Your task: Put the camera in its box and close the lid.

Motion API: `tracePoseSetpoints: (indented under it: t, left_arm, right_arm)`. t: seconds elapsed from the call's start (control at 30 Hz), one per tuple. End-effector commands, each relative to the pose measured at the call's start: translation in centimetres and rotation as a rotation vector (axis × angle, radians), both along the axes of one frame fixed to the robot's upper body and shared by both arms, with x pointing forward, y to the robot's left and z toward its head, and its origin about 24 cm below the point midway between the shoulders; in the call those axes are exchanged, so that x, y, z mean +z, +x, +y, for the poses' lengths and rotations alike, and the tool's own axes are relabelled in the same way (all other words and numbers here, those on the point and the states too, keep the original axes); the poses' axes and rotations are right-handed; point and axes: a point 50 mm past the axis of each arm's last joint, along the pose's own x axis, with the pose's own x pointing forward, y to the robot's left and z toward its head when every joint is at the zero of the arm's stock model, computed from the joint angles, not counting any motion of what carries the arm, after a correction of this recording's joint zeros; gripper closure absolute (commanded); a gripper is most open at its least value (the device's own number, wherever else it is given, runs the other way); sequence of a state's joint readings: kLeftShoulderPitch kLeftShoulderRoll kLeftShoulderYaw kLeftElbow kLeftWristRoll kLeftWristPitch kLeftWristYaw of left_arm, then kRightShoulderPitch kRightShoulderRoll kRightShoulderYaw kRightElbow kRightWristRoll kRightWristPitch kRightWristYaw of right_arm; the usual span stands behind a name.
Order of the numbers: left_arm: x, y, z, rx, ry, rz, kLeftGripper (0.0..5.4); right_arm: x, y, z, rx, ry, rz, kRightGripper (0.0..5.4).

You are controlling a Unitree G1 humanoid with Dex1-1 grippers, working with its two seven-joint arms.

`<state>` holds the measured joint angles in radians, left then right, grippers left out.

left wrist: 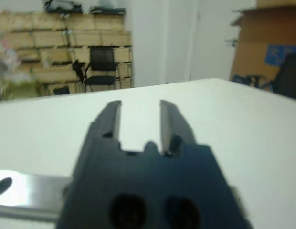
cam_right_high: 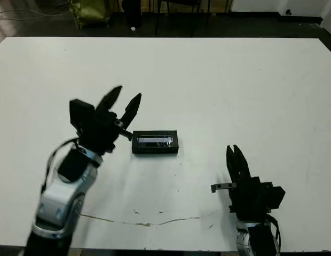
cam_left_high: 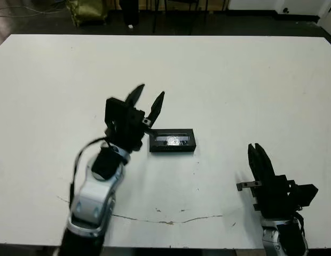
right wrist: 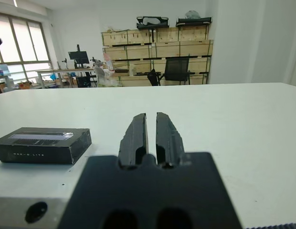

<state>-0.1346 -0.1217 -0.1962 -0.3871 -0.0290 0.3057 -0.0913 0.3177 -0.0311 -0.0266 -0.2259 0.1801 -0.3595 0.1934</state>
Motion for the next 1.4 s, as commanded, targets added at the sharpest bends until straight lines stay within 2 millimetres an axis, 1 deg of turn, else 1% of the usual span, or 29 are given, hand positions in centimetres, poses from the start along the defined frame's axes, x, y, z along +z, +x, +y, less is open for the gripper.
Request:
tracePoseSetpoints:
  t: [0.03,0.13,0.3,0.47,0.53,0.63,0.83,0.97,1.07,1.23,1.4]
  left_arm:
    - [-1.5,0.0,-0.5,0.031,-0.083,0.146,4.69]
    - [-1.7,0.4,-1.1,0.019,-0.128,0.217,5.38]
    - [-1.5,1.7,-1.8,0.041,-0.174,0.287,5.38]
    - [-1.4,3.3,-2.0,0.084,-0.137,0.298,5.38]
    - [-1.8,3.9,-2.0,0.099,-0.091,0.31,5.38]
    - [-2.7,4.4,-2.2,0.094,-0.049,0.332,5.38]
    - [-3.9,3.8,-2.7,0.075,0.047,0.374,5.38]
    - [-4.3,3.0,-3.3,0.041,0.039,0.408,5.38]
    - [-5.0,2.5,-3.5,0.018,0.031,0.453,5.38]
    - [-7.3,1.7,-3.7,0.019,0.103,0.512,5.38]
    - [-10.1,0.9,-3.6,0.037,0.167,0.583,5.38]
  right_arm:
    - [-0.3,0.2,-0.3,-0.011,0.002,0.012,5.4]
    - [-0.4,0.3,-0.2,-0.019,0.003,0.006,5.4]
    - [-0.1,0.2,0.1,-0.041,-0.01,0.016,5.4]
    - [-0.1,0.3,-0.1,-0.035,-0.021,0.012,5.4]
    - [-0.1,0.3,-0.1,-0.032,-0.017,0.011,5.4]
    - [-0.1,0.2,0.0,-0.04,-0.012,0.022,5.4]
    - [0.0,0.0,0.3,-0.057,-0.017,0.032,5.4]
    - [0.0,0.0,0.3,-0.054,-0.01,0.035,5.4]
    - [-0.1,0.0,0.3,-0.046,-0.002,0.027,5.4]
    - [-0.2,-0.1,0.3,-0.05,-0.012,0.026,5.4]
    - [-0.2,-0.1,0.3,-0.044,-0.013,0.031,5.4]
